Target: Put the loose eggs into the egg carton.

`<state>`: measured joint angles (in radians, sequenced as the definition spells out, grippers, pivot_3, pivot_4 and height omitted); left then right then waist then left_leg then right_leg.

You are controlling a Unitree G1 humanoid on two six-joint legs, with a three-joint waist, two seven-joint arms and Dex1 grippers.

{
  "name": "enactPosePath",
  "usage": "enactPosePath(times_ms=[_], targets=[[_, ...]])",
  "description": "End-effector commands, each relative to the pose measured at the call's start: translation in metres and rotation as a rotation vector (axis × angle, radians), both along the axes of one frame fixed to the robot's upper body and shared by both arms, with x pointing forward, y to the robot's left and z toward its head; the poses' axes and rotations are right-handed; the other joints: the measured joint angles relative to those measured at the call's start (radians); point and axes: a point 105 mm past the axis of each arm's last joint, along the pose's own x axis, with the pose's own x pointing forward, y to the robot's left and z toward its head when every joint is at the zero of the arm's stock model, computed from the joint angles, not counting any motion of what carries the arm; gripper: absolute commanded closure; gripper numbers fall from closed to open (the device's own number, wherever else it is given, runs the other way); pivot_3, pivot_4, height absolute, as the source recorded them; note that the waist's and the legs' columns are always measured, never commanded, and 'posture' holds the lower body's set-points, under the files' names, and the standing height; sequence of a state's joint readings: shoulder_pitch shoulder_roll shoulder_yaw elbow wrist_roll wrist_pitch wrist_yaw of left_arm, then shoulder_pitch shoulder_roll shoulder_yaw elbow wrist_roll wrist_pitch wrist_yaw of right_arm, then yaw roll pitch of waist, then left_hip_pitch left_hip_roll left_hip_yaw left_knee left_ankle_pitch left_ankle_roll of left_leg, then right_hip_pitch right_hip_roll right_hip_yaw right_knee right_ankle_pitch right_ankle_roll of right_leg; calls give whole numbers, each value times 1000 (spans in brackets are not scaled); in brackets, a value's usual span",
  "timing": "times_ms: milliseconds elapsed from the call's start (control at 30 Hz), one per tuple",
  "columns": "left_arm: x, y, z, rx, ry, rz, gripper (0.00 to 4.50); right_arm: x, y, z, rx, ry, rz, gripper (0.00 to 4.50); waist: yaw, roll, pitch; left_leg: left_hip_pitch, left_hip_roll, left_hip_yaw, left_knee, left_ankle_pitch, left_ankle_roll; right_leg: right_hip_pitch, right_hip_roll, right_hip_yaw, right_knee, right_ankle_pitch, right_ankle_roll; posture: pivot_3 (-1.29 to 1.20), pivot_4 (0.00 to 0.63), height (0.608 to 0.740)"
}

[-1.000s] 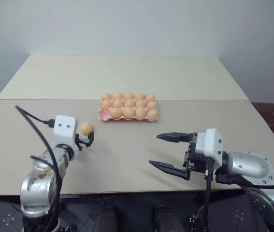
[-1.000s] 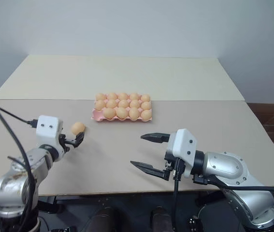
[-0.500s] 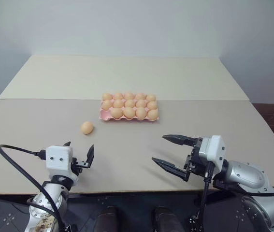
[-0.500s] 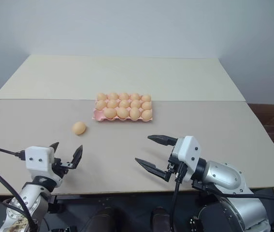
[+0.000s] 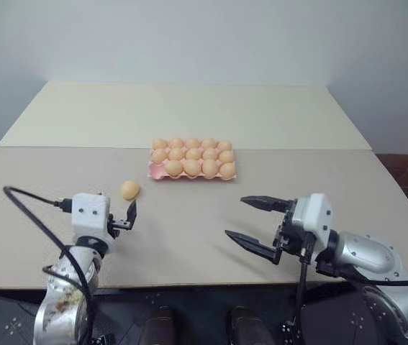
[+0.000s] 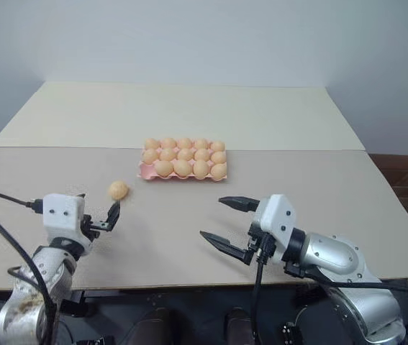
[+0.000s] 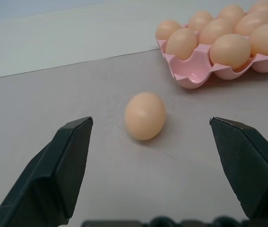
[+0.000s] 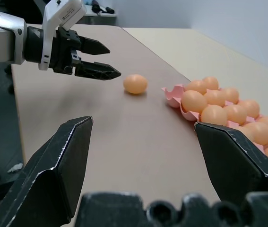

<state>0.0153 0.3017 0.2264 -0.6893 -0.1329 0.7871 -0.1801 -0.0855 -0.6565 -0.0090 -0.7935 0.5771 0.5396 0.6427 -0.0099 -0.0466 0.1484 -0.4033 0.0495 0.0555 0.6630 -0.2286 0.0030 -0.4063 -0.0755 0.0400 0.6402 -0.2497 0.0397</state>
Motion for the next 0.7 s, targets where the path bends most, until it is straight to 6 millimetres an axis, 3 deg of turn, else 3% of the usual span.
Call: enactPosePath(times_ms=[33, 367, 667, 700], targets=[[9, 6, 6, -38, 40, 4, 198, -4, 6, 9, -16, -19, 16, 444, -1, 0, 0, 0, 0, 0, 0, 0, 0, 0, 0, 0, 0, 0, 0, 0, 150, 740], [47, 12, 2, -131, 194, -12, 198, 3, 15, 13, -49, -43, 13, 444, -2, 0, 0, 0, 0, -1, 0, 0, 0, 0, 0, 0, 0, 0, 0, 0, 150, 740], [59, 11, -10, -125, 295, -52, 198, 5, 19, 18, -51, -63, 12, 444, -2, 0, 0, -1, 0, -1, 0, 0, 0, -1, 0, 0, 0, 0, 0, 0, 150, 740], [59, 11, -11, -123, 299, -55, 379, 5, 19, 18, -50, -64, 9, 444, -2, 0, 0, -1, 0, -1, 0, 0, 0, -1, 0, 0, 0, 0, 0, 0, 150, 740]])
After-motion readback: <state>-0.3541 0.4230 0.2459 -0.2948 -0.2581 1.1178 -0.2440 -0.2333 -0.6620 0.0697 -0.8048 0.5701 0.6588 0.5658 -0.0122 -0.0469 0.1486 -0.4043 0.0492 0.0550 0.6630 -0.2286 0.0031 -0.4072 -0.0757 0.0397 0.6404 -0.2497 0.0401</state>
